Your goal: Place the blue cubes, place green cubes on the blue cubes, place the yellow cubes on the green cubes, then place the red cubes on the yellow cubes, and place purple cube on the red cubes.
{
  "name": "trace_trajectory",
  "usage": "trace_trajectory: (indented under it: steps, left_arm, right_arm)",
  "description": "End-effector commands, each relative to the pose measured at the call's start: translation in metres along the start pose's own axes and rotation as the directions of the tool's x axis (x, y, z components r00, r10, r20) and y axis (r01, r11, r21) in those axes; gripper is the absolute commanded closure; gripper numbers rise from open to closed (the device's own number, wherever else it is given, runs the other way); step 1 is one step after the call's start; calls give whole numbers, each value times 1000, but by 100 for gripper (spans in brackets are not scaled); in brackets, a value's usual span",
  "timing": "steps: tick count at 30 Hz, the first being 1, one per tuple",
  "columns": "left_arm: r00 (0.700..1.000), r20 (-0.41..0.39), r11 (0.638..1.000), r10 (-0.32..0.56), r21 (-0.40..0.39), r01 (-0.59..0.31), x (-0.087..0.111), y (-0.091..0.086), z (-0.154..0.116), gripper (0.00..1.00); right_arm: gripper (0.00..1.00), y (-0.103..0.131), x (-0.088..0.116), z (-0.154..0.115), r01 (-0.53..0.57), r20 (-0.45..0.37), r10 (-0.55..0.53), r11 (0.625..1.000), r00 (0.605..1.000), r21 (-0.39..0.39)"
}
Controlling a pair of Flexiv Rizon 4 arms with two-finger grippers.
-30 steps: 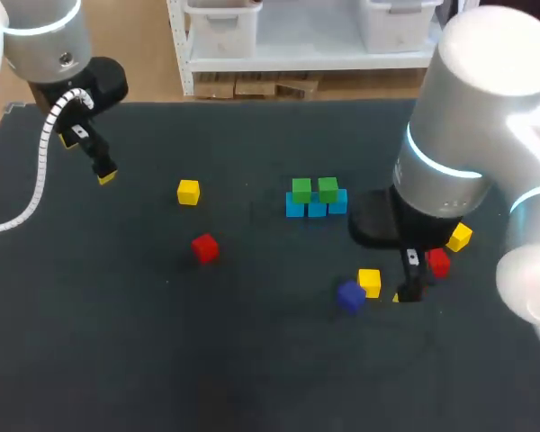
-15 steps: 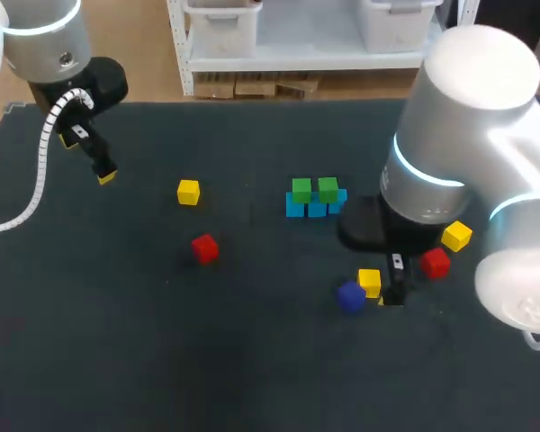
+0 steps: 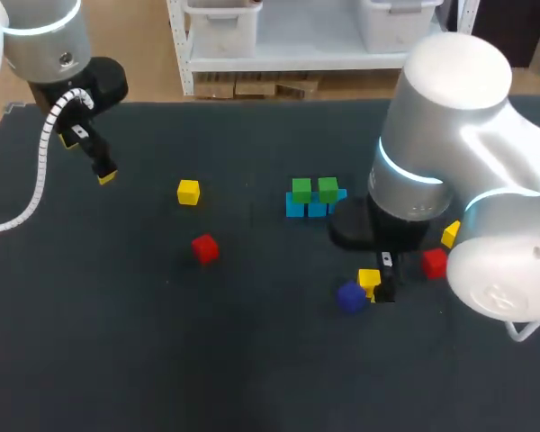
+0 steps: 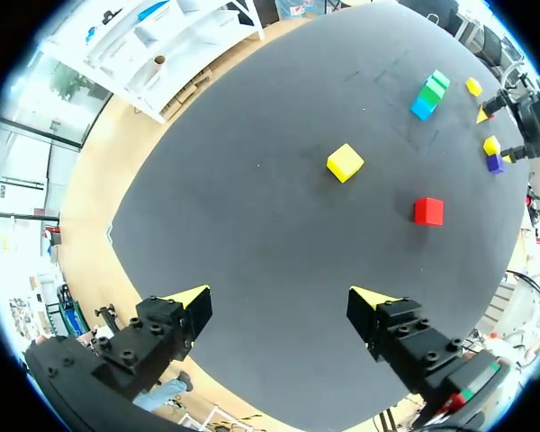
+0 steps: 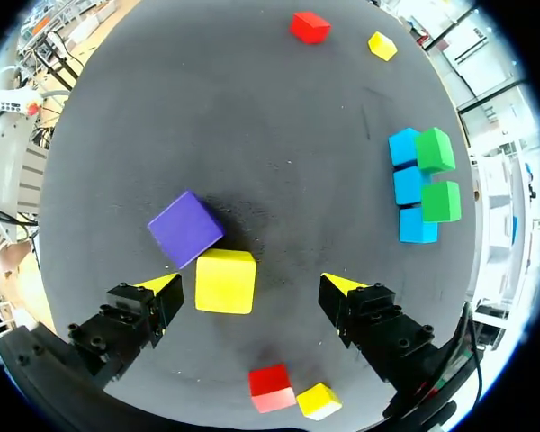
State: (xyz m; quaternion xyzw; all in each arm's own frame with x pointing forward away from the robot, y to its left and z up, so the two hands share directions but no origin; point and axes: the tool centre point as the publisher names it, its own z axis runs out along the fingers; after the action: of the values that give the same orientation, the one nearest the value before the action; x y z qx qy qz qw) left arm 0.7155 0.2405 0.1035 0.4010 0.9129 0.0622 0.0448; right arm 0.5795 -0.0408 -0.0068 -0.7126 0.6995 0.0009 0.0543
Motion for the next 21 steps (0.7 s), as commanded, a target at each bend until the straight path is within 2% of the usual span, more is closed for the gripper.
trace_trajectory:
  steps: [1, 4, 5, 6, 14, 21]
  left_arm:
    - [1000, -3, 1000, -1, 0, 1, 0, 0, -1, 0]
    - [1000, -3, 1000, -1, 0, 1, 0, 0, -1, 0]
    - [1000, -3, 1000, -1, 0, 1, 0, 0, -1, 0]
    - [1000, -3, 1000, -1, 0, 1, 0, 0, -1, 0]
    - [1000, -3, 1000, -1, 0, 1, 0, 0, -1, 0]
    - [1000, -3, 1000, -1, 0, 1, 0, 0, -1, 0]
  right_arm:
    - [52, -4, -2, 3, 3, -3, -3, 1000, 1000, -10]
    - [72, -4, -3, 2, 8, -4, -8, 1000, 1000, -9]
    - [96, -4, -3, 2, 10, -4, -10, 1000, 1000, -8]
    - [100, -3, -3, 1, 13, -6, -13, 1000, 1000, -7]
    - [100, -2, 0, -11, 5, -32, -6, 1000, 999, -25]
    - [100, -8, 0, -31, -21, -52, 19, 999, 998, -38]
